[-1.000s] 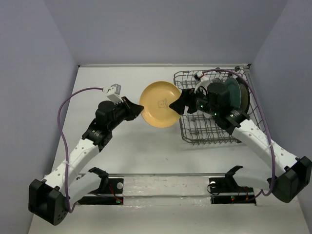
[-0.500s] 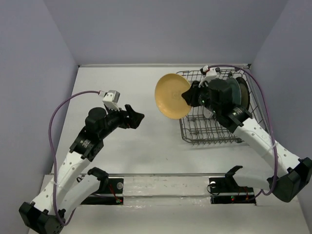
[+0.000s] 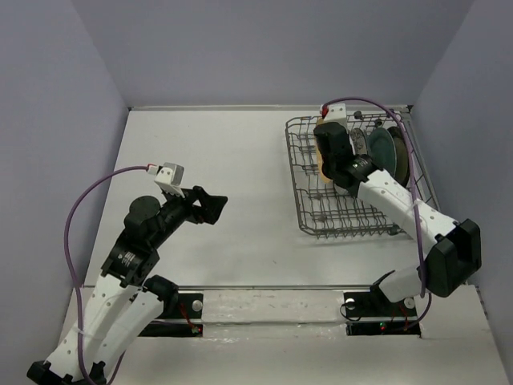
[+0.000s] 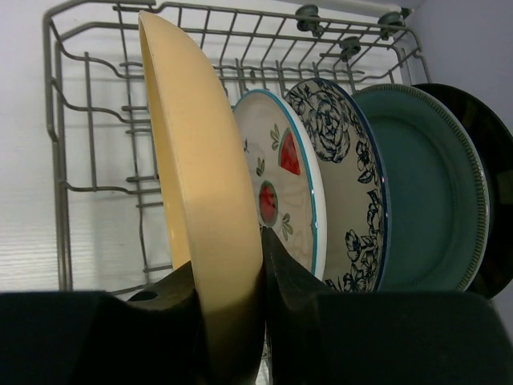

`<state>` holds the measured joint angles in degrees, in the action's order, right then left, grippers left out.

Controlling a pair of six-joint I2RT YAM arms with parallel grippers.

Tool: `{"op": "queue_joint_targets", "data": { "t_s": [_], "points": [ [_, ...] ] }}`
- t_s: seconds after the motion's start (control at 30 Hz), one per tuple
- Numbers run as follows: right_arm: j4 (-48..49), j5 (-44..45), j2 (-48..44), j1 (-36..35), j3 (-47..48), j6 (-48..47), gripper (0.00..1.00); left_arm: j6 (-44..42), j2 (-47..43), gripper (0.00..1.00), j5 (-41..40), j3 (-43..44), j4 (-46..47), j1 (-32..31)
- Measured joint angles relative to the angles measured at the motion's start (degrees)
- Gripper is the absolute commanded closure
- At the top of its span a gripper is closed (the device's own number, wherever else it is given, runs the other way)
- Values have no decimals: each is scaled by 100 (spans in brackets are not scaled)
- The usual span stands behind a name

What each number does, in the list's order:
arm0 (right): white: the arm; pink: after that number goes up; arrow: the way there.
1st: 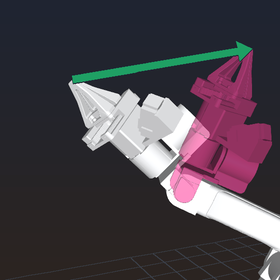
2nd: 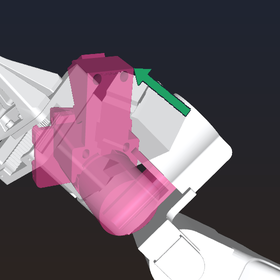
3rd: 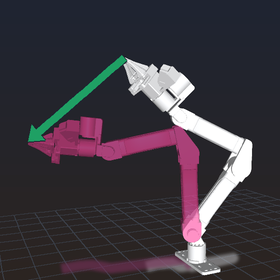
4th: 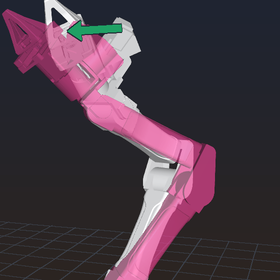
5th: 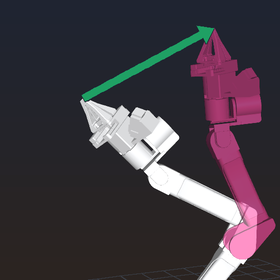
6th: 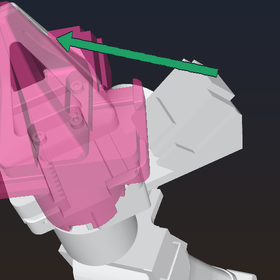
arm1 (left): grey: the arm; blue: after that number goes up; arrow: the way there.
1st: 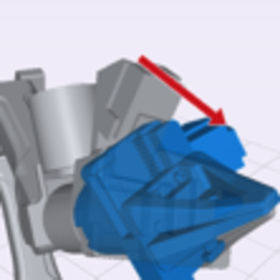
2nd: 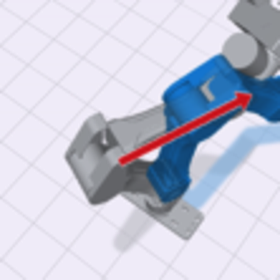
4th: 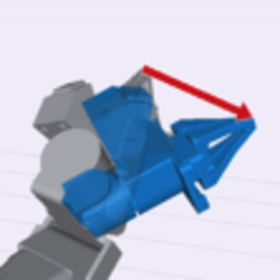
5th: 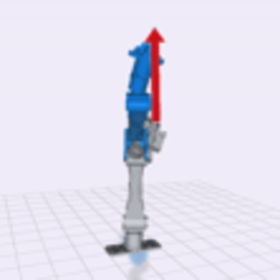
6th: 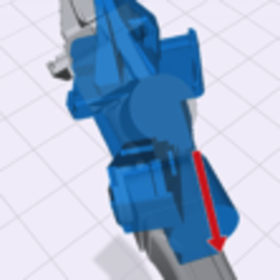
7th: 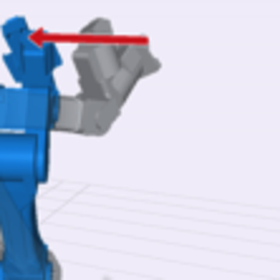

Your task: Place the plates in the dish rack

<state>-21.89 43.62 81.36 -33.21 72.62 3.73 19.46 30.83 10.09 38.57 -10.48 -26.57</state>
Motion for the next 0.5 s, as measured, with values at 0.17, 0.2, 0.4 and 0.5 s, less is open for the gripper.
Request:
{"op": "queue_joint_targets", "data": {
  "t_s": [0.17,0.2,0.4,0.5],
  "points": [
    [-68,142,289,162,0,-48,93,-11,-122,1,-94,-24,-17,0],
    [-68,144,337,214,0,-44,93,-11,-122,1,-103,-24,-17,0],
    [-66,85,588,321,0,50,93,-11,-105,1,-140,-31,-46,0],
    [-66,-11,785,330,0,129,93,-11,-83,1,-153,-31,-55,0]
  ]
}}
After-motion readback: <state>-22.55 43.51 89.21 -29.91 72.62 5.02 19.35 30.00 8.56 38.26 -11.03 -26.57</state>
